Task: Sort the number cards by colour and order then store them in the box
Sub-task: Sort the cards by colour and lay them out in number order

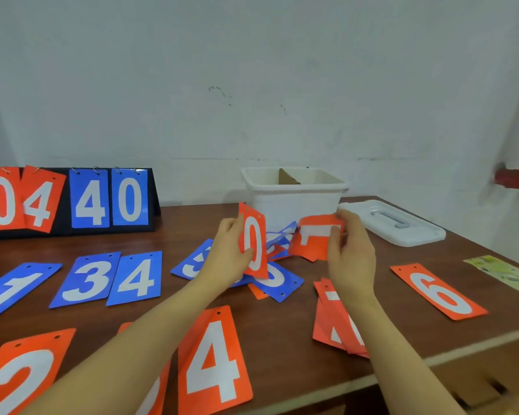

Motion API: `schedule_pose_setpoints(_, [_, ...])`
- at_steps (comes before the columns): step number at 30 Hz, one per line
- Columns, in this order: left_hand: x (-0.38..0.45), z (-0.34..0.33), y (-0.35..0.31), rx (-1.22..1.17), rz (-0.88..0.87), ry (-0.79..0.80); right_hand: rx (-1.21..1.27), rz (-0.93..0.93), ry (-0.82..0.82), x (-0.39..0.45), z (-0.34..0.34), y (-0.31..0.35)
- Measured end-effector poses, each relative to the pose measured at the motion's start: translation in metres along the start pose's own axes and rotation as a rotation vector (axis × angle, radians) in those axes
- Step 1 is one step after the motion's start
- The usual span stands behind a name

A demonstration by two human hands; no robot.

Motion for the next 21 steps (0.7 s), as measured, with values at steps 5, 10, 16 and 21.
schedule_pose_setpoints(5, [-0.016, 0.014, -0.03, -0.096, -0.119, -0.168, 0.181, 0.026, -0.179, -0.004, 0.022, 0.021])
schedule_pose_setpoints(10, [-0.054, 0.035, -0.043, -0.316, -0.091, -0.279, 0.467, -0.125, -0.118, -0.024, 0.018, 0.064])
schedule_pose_setpoints(16, [-0.103, 0.088, -0.029, -0.43, -0.028, -0.526, 0.587, -0.121, 0.367, -0.079, -0.024, 0.111])
schedule_pose_setpoints(21, [-0.157, 0.144, 0.007, -0.244, 0.009, -0.574, 0.671, -0.134, 0.589, -0.113, -0.048, 0.164])
Point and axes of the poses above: each hand's wrist, its own x-axis towards the middle knuckle, its own z-axis out of the back of the hand, y = z × x, the point moved 2 cm from there along x, towards the middle knuckle, and after that the axes turned 5 degrees about -x, right-handed, at the moved point
